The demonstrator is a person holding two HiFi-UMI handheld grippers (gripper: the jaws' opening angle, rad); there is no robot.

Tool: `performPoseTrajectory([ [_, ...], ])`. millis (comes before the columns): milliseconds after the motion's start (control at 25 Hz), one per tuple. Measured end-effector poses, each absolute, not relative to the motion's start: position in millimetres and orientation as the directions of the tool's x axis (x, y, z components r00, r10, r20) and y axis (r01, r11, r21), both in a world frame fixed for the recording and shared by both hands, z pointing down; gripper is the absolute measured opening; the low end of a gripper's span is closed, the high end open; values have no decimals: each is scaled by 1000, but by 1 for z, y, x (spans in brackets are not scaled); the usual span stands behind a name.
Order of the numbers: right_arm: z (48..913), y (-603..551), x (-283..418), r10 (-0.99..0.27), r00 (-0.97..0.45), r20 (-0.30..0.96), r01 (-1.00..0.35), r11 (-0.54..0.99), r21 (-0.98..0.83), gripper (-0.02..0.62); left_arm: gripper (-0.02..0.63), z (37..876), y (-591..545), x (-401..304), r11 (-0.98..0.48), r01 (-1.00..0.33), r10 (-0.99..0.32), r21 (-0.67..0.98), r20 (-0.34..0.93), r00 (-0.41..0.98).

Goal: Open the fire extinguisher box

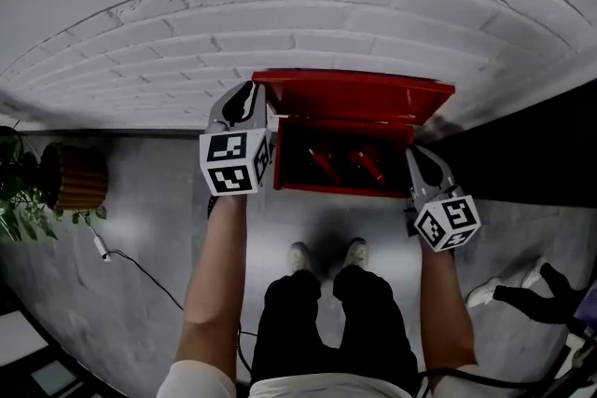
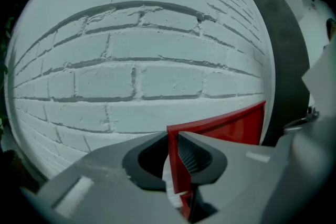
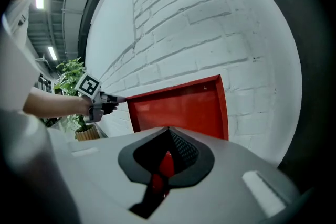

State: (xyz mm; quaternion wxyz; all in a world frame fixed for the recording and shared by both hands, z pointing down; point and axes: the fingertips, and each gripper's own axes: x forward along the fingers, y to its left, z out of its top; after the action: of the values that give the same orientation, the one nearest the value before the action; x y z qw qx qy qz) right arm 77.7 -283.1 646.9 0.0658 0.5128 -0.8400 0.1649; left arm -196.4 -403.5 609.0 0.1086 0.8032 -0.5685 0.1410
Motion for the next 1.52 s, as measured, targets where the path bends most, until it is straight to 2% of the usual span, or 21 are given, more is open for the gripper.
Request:
performPoseTrajectory([
  [240, 656, -273, 77, -830, -471, 299, -880, 420, -223, 5, 49, 603, -413, -184, -351, -936, -883, -25, 340, 323],
  [520, 642, -260, 78, -828, -473, 301, -879, 420, -228, 5, 29, 610, -349, -185, -343, -939, -874, -13, 370, 315],
  [880, 559, -223, 85, -834, -469, 291, -881, 420, -218, 5, 9, 555, -262, -202, -285, -957, -864, 47, 419, 278],
  [1080, 507, -194, 79, -826, -488, 283, -872, 445, -206, 5, 5, 503, -220, -187, -295, -952, -847, 82, 438, 300],
  [1520, 405, -169, 84, -840, -506, 197, -862, 484, -151, 5, 5, 417, -186, -151, -360, -932, -861, 49, 366, 352],
])
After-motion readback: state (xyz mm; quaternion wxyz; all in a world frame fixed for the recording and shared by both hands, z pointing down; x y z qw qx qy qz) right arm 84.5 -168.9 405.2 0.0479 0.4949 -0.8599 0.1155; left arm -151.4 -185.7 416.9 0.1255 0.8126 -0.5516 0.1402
